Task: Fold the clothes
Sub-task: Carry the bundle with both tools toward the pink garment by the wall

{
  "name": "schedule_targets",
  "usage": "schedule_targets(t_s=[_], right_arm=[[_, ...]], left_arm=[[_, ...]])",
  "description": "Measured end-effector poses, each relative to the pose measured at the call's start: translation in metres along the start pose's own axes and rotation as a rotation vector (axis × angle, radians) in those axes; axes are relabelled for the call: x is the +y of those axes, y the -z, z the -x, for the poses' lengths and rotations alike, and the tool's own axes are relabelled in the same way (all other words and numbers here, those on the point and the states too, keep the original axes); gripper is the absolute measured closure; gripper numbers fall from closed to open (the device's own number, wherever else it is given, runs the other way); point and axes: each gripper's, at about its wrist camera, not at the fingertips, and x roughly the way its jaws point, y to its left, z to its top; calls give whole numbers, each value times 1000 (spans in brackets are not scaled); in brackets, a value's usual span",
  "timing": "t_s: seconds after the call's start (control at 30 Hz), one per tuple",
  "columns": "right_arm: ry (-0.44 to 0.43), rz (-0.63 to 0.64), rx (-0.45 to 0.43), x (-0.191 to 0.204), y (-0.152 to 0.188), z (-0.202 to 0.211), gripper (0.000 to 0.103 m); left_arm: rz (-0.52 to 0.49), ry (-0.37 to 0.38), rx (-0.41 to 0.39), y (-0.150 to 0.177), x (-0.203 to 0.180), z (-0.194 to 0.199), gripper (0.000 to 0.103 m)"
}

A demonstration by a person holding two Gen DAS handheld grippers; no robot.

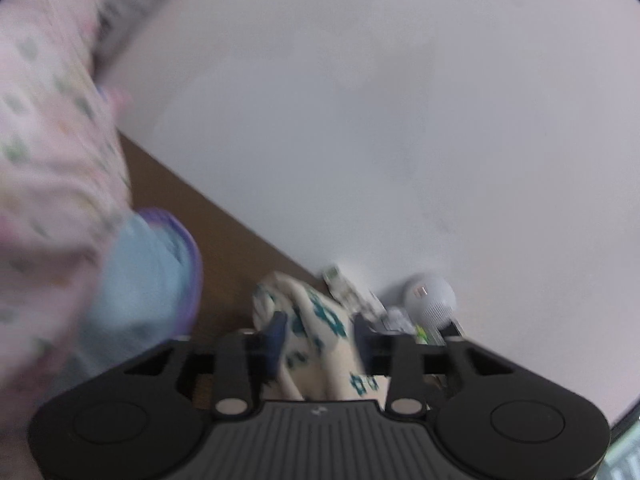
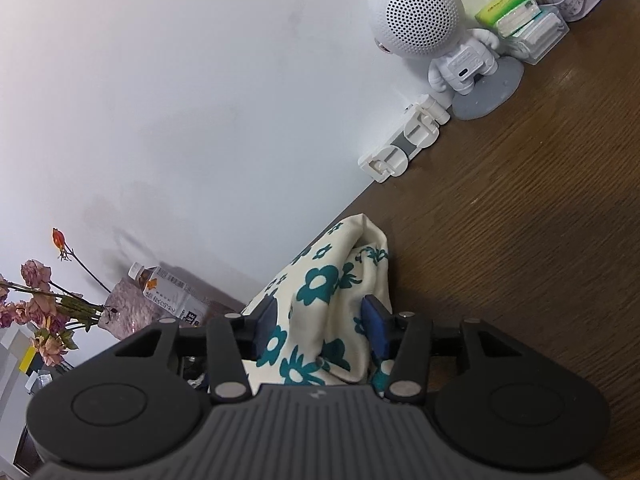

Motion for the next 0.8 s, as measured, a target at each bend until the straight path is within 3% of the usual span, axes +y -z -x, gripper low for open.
schedule_targets(t_s=[0.03,0.1,0.17,0.27,0.8], right_arm=[[0,-1,-2,0,0,1,55],[2,-4,-1,-1,1,1,55],[5,-2,1,-1,1,0,55],[4,0,1,0,1,0,55],[4,3,16,1,4,-3,55]], left_arm=[[-1,-21,-14,-1,-1,2,38],[8,-35,9,0,0,-2,33],[19,-34,47,2,3,-11,37],[16,23,62,4,1,-16,53],[37,125,163,9,4,-41,53]])
